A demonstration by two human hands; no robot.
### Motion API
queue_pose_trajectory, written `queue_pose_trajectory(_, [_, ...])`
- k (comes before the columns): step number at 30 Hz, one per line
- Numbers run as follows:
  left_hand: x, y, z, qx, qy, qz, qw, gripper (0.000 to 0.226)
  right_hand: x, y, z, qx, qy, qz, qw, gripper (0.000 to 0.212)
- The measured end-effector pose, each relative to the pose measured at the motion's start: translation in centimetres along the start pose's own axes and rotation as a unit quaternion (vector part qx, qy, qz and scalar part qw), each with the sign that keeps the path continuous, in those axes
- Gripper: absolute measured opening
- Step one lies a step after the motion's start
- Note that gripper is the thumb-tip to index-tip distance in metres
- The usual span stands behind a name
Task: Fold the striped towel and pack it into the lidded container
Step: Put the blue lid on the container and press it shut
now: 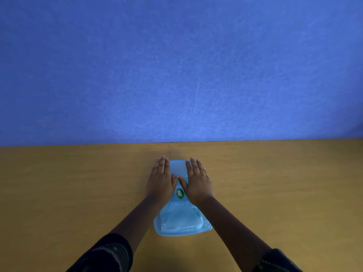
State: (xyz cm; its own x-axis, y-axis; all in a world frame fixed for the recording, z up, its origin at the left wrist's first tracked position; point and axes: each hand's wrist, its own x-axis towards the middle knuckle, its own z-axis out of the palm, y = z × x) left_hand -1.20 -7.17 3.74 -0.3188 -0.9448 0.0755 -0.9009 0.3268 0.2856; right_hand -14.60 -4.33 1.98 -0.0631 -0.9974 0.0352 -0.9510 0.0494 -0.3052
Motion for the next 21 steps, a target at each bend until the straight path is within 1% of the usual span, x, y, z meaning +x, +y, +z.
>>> queue_pose_trajectory(5, [0.2, -0.3, 0.2, 0.001, -0.004, 0.005, 1.0, 0.061, 0.0, 0.0, -0.1, -0.002, -0.001, 0.0, 1.0, 0.073])
queue_pose_trajectory(16, [0.3, -0.5, 0.4, -0.04, -0.006, -0.002, 0.999, 0.06, 0.0, -0.2, -0.6, 0.004, -0.015, 0.001, 1.0, 0.072])
queue_pose_trajectory(19, [0.6, -0.4, 0.1, -0.043, 0.016, -0.014, 0.999, 0.054, -0.1, -0.3, -0.6, 0.009, -0.01, 0.004, 1.0, 0.071])
queue_pose_trajectory(21, [1.2, -0.4, -0.3, -0.045, 0.023, -0.043, 0.998, 0.047, 0.0, -0.4, -0.6, 0.016, -0.004, 0.008, 1.0, 0.071])
